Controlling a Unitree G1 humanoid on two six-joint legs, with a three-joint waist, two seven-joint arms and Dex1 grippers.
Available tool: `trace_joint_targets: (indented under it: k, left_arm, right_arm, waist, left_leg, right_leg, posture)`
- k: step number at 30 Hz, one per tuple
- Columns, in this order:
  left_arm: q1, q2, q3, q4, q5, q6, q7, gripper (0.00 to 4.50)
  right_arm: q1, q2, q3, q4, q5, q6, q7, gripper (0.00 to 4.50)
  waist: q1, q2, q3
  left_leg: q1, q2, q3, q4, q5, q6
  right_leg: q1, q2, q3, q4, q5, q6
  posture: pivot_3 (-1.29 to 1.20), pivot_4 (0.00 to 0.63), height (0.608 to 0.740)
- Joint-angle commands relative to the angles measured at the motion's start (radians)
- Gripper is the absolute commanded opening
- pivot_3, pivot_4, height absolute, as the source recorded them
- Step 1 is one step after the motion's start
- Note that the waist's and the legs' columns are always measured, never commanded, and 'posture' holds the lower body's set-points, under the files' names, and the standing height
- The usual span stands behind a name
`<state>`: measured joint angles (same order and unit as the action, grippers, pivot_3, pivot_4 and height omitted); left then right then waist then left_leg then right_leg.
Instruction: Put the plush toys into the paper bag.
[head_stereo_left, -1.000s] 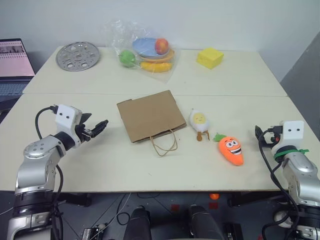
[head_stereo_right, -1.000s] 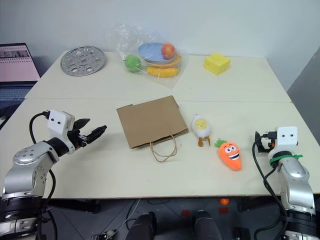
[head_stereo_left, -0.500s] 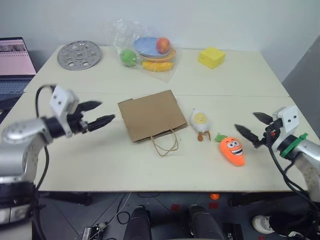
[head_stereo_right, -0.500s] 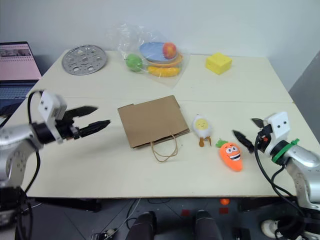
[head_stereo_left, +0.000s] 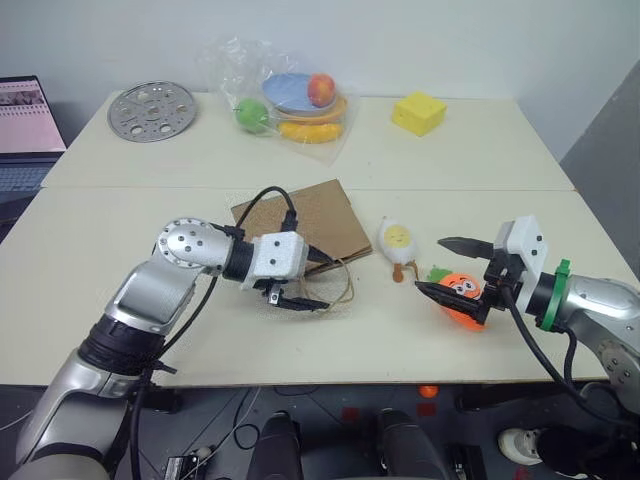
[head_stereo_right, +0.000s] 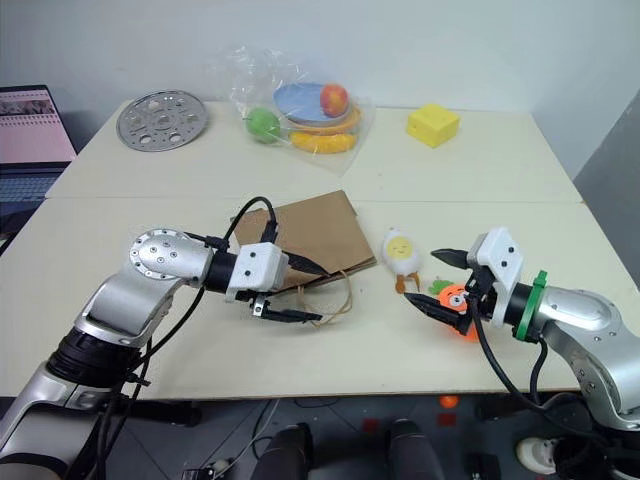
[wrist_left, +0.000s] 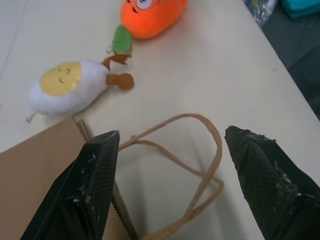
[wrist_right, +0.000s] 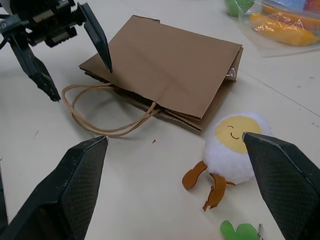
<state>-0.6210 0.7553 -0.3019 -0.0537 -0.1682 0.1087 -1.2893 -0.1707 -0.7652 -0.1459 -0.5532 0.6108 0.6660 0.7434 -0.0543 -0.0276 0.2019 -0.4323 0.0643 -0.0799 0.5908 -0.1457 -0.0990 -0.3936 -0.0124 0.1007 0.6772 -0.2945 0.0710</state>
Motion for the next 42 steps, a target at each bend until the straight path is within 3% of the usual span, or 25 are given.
trace_joint_targets:
  k: [1, 4, 7, 17, 24, 28, 31, 35, 42]
  left_arm:
    - [-0.026, -0.036, -0.031, 0.055, 0.076, -0.129, 0.012, 3.60]
    - [-0.032, -0.087, -0.032, 0.091, 0.052, -0.136, 0.001, 3.60]
    - [-0.039, -0.103, -0.031, 0.115, 0.058, -0.157, -0.016, 3.02]
    - [-0.038, -0.116, -0.025, 0.127, 0.053, -0.151, -0.042, 0.04]
    - [-0.093, -0.139, 0.059, 0.110, -0.060, 0.069, -0.011, 0.04]
    - [-0.157, -0.139, 0.163, 0.083, -0.205, 0.269, 0.006, 0.04]
    - [-0.176, -0.111, 0.225, 0.088, -0.267, 0.345, -0.001, 0.00]
    - [-0.204, -0.127, 0.280, 0.098, -0.316, 0.379, 0.028, 0.00]
    - [-0.187, -0.114, 0.301, 0.037, -0.358, 0.427, 0.050, 0.00]
  right_arm:
    - [0.035, 0.012, -0.053, -0.076, 0.021, 0.018, -0.054, 4.50]
    - [0.076, 0.021, -0.066, -0.111, 0.017, 0.026, -0.090, 4.50]
    - [0.098, 0.026, -0.070, -0.119, 0.013, 0.023, -0.104, 4.50]
    - [0.073, 0.017, -0.028, -0.101, -0.002, 0.007, -0.096, 4.50]
    - [0.054, 0.038, 0.067, -0.085, -0.049, -0.021, -0.082, 4.50]
    - [0.022, 0.109, 0.202, -0.026, -0.103, -0.053, -0.087, 4.50]
    - [-0.086, 0.269, 0.298, 0.118, -0.153, -0.082, -0.138, 3.89]
    - [-0.216, 0.409, 0.383, 0.270, -0.227, -0.134, -0.154, 2.53]
    - [-0.353, 0.589, 0.403, 0.466, -0.298, -0.199, -0.200, 0.01]
  waist:
    - [0.001, 0.000, 0.000]
    - [0.007, 0.000, 0.000]
    - [0.007, 0.000, 0.000]
    - [0.002, 0.000, 0.000]
    - [-0.001, 0.000, 0.000]
    - [-0.004, -0.001, 0.000]
    - [-0.013, 0.000, 0.000]
    - [-0.019, 0.000, 0.000]
    - [-0.008, 0.000, 0.001]
  left_leg:
    - [0.000, 0.000, 0.000, 0.000, 0.000, 0.000]
    - [0.000, 0.000, 0.000, 0.001, 0.000, 0.000]
    - [-0.001, 0.000, 0.000, 0.002, 0.000, 0.000]
    - [0.000, 0.000, 0.000, 0.002, 0.000, 0.000]
    - [0.000, 0.000, -0.001, 0.002, 0.000, 0.000]
    - [0.000, 0.000, -0.001, 0.002, 0.000, 0.000]
    - [0.000, 0.001, -0.001, 0.002, 0.000, 0.000]
    - [0.000, 0.001, -0.002, 0.002, 0.000, 0.000]
    - [-0.001, 0.001, -0.004, 0.000, 0.000, 0.000]
  right_leg:
    - [0.000, 0.000, 0.000, 0.000, 0.000, 0.000]
    - [0.000, 0.000, 0.000, -0.001, -0.002, -0.003]
    - [0.000, 0.000, 0.000, 0.000, -0.002, -0.003]
    - [0.000, 0.000, 0.000, 0.001, -0.002, -0.003]
    - [0.000, 0.000, 0.000, 0.001, -0.001, -0.003]
    - [0.001, 0.000, 0.000, 0.002, 0.001, 0.001]
    - [0.000, 0.002, -0.001, 0.003, 0.001, 0.001]
    - [0.000, 0.002, 0.000, 0.003, 0.001, 0.002]
    - [-0.001, 0.002, -0.003, 0.003, 0.002, 0.003]
  posture:
    - [0.00, 0.150, 0.740]
    - [0.00, 0.150, 0.740]
    - [0.00, 0.150, 0.740]
    - [0.00, 0.150, 0.740]
    - [0.00, 0.150, 0.740]
    - [0.00, 0.150, 0.740]
    - [0.00, 0.150, 0.740]
    - [0.00, 0.150, 0.740]
    - [0.00, 0.150, 0.740]
